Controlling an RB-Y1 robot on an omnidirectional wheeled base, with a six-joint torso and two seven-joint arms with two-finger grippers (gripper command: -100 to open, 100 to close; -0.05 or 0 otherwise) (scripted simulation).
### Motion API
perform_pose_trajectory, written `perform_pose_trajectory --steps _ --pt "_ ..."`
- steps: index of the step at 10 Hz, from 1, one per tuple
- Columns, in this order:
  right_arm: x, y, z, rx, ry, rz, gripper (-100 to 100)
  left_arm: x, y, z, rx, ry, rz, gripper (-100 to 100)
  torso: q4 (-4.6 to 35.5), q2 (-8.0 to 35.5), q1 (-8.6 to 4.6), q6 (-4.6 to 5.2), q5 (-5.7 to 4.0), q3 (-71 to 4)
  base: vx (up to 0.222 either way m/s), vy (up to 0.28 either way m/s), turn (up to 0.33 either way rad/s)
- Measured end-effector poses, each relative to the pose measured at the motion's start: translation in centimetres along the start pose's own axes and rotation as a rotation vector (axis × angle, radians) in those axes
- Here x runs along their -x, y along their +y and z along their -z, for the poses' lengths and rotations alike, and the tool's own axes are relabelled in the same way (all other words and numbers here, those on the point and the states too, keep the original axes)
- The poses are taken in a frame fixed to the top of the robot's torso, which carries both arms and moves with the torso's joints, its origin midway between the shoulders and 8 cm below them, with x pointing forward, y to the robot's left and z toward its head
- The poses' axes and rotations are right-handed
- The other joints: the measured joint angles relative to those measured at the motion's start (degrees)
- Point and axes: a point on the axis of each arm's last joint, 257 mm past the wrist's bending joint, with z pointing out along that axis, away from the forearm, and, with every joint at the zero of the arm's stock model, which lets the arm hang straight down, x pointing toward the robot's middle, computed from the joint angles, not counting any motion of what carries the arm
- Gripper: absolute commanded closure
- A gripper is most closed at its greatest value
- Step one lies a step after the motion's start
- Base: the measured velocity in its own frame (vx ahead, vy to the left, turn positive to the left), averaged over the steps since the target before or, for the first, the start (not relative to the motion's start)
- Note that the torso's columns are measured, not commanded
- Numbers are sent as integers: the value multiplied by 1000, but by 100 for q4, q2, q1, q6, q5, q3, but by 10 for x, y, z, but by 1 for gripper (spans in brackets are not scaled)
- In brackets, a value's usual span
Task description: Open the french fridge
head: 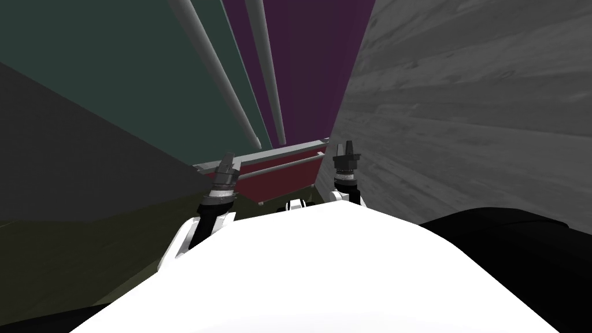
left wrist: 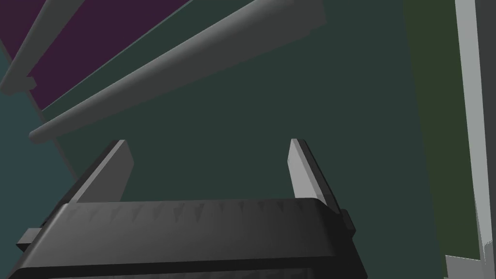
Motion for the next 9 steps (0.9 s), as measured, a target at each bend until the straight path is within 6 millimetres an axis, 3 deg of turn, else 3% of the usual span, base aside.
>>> perform_pose_trajectory --steps 9 --pt "0 0 0 0 0 0 0 -2 30 3 122 130 -166 -100 -1 -2 -3 0 -1 -1 36 -29 -42"
